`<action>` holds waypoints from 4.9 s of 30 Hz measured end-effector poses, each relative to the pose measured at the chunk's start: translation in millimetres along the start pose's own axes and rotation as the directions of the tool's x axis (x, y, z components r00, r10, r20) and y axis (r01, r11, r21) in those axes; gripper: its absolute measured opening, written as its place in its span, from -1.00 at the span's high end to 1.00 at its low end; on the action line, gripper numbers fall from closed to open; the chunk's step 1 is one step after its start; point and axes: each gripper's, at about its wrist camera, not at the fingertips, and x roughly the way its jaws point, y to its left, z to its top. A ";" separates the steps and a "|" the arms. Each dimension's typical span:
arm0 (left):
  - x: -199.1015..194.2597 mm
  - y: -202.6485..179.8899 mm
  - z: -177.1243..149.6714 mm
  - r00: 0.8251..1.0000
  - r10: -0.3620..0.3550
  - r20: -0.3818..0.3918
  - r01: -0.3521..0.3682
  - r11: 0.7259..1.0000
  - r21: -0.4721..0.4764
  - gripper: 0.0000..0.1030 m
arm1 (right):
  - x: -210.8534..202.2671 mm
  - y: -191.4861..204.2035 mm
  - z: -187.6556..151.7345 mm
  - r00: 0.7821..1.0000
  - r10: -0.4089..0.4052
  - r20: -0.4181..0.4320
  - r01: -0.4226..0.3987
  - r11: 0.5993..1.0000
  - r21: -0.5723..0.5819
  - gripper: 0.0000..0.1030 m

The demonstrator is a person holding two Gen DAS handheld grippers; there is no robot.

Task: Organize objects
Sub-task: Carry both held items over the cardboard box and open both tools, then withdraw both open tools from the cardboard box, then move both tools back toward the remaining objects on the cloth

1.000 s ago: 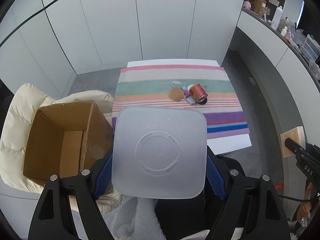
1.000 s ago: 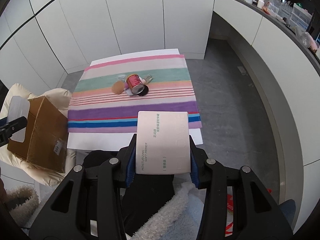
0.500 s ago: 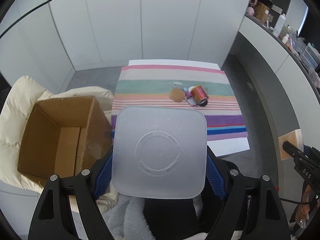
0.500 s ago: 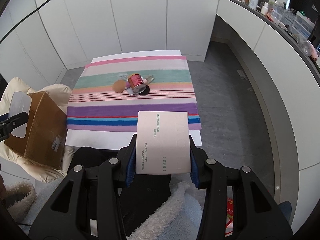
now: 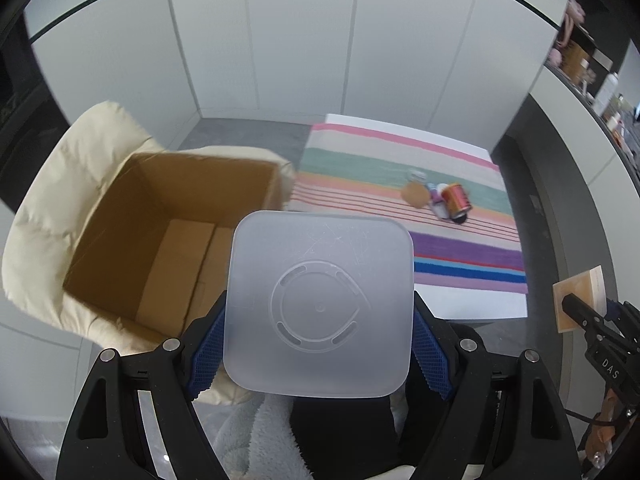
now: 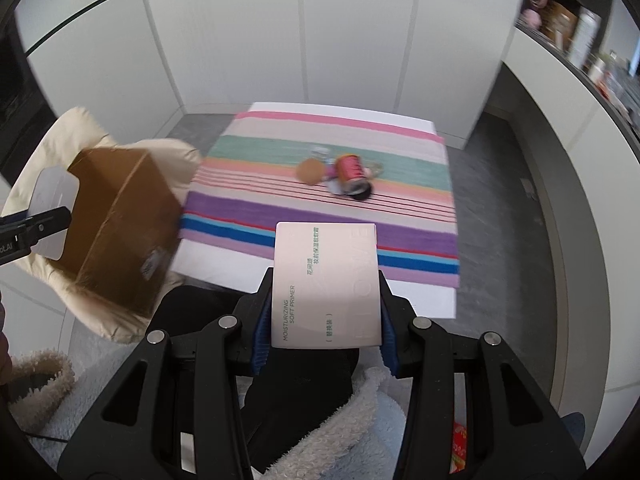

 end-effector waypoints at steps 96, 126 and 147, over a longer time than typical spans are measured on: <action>23.8 243.2 -3.9 0.975 0.221 0.014 -0.198 0.897 -0.395 -0.88 | 118.6 311.3 88.4 0.939 0.326 -0.113 -0.344 0.859 -0.380 -0.91; -21.1 192.3 -113.9 0.987 0.156 -0.033 -0.155 0.899 -0.408 -0.88 | 39.0 243.5 -2.0 0.952 0.288 -0.100 -0.305 0.877 -0.372 -0.91; -21.1 132.5 -79.2 0.990 0.133 0.044 -0.118 0.960 -0.253 -0.88 | 32.7 185.2 5.4 0.971 0.234 -0.047 -0.238 0.935 -0.262 -0.91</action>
